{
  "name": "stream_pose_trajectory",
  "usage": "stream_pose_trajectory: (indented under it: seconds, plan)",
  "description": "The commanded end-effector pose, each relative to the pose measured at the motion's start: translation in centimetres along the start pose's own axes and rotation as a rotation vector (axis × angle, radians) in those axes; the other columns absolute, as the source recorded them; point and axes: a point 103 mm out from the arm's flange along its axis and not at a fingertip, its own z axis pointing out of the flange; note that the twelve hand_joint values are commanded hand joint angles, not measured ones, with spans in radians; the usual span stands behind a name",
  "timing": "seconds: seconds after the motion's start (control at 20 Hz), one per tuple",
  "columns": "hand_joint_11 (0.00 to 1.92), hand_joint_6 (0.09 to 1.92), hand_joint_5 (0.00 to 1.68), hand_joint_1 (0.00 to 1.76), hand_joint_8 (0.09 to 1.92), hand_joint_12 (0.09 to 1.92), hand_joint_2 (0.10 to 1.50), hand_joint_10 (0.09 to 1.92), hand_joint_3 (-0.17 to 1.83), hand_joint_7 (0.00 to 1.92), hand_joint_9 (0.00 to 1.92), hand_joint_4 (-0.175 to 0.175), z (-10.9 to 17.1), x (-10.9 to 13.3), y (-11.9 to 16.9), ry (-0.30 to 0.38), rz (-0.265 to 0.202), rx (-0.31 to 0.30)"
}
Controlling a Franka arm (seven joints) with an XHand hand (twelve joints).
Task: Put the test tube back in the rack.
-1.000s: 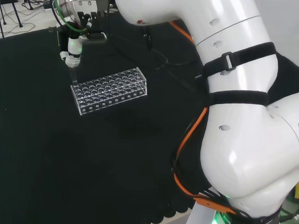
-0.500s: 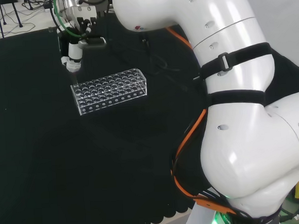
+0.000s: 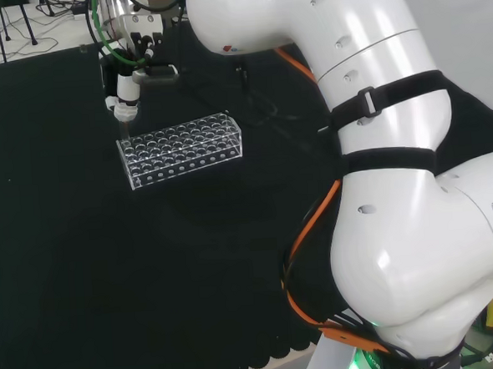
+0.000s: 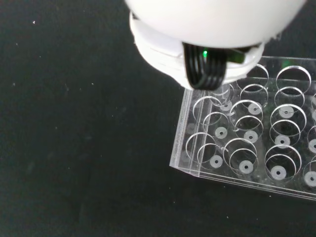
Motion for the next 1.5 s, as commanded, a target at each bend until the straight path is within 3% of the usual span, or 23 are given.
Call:
stream_pose_trajectory:
  seconds: [0.05, 0.75, 0.9, 0.95, 1.0, 1.1, 1.25, 1.5]
  plan:
    - [0.87, 0.49, 1.38, 1.44, 0.64, 1.18, 0.51, 0.1, 0.79, 1.46, 1.51, -0.175, 1.2, 0.6, 0.8, 0.002, -0.011, 0.017]
    - [0.87, 0.49, 1.38, 1.44, 0.65, 1.18, 0.51, 0.1, 0.8, 1.46, 1.51, -0.175, 1.7, 0.9, 1.0, 0.008, -0.016, 0.023]
    - [0.85, 0.47, 1.37, 1.44, 0.6, 1.19, 0.56, 0.11, 0.72, 1.46, 1.48, -0.175, 1.5, 0.6, 0.6, 0.066, -0.025, 0.033]
    - [0.79, 0.48, 1.35, 1.39, 0.56, 1.22, 0.6, 0.2, 0.66, 1.43, 1.48, -0.175, 1.4, 0.5, 0.5, 0.076, -0.033, 0.042]
    - [0.68, 0.53, 1.25, 1.32, 0.62, 1.29, 0.59, 0.36, 0.65, 1.33, 1.38, -0.171, 1.3, 0.5, 0.3, 0.088, -0.043, 0.043]
    - [0.41, 0.69, 0.91, 1.2, 0.86, 1.42, 0.54, 0.71, 0.63, 0.95, 1.04, -0.111, 0.7, 0.6, -0.1, 0.101, -0.062, 0.029]
    - [0.18, 0.8, 0.49, 1.09, 1.04, 1.52, 0.51, 0.96, 0.59, 0.54, 0.68, -0.049, -0.4, 1.1, -0.6, 0.102, -0.092, 0.004]
    - [0.1, 0.76, 0.36, 1.04, 1.06, 1.54, 0.5, 1.01, 0.57, 0.39, 0.55, -0.03, -2.1, 1.5, -1.6, 0.102, -0.12, -0.034]
